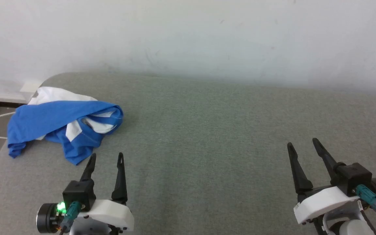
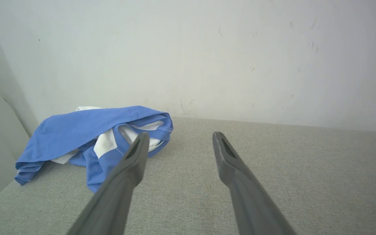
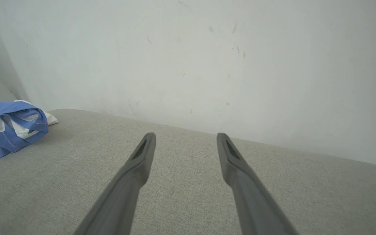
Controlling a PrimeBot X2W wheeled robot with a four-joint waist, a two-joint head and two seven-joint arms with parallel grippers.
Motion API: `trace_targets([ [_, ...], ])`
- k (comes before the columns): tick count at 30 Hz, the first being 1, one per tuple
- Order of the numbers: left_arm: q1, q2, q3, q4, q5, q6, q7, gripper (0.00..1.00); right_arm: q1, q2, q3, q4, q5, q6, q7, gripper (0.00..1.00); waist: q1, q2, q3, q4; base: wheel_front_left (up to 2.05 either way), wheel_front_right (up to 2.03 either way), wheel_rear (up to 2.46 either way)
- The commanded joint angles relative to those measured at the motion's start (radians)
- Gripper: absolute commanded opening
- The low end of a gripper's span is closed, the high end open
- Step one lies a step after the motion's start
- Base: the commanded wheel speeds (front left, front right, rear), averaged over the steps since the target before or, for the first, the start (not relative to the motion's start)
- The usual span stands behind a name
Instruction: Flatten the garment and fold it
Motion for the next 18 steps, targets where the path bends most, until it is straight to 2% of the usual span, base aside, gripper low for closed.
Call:
trace_targets([
  [1,0.016,-0.001,-0.003,0.001,-0.006,0.005,-0.012,1.00,0.013,0.002,0.003,0.004,0.012,-0.001,-0.010,1.00,0.0000,-0.0002,-0.003,0.031,0.00,0.00,0.00],
  [18,0.032,-0.001,-0.012,-0.001,-0.018,0.013,-0.047,1.00,0.018,0.003,0.020,0.022,0.032,-0.001,-0.046,1.00,0.0000,-0.0002,-0.009,0.168,0.00,0.00,0.00],
])
